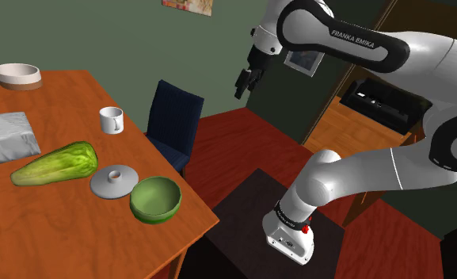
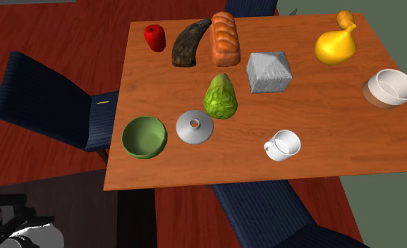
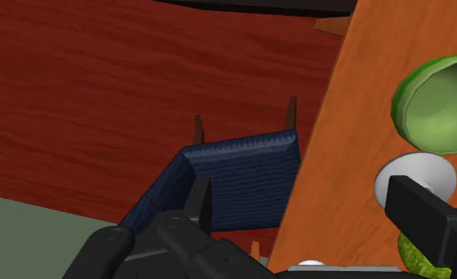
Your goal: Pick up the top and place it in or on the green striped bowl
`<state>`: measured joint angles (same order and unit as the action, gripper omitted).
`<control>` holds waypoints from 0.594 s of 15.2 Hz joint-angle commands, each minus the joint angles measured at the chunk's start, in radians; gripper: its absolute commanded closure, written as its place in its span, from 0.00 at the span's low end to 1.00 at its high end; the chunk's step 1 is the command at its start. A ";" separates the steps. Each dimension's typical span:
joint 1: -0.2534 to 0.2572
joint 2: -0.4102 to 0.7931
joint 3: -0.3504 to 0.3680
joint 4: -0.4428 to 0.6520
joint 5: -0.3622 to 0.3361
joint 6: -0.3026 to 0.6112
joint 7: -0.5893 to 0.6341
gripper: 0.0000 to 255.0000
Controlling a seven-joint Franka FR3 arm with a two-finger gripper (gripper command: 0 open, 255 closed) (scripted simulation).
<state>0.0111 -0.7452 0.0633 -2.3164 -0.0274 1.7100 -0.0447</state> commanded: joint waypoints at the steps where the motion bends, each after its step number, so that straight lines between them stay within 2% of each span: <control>1: 0.000 0.000 0.000 0.000 0.000 0.000 0.000 0.00; 9: 0.030 0.190 0.101 -0.027 0.044 0.188 0.110 0.00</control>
<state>0.0338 -0.5741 0.1454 -2.3263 0.0088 1.8657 0.0438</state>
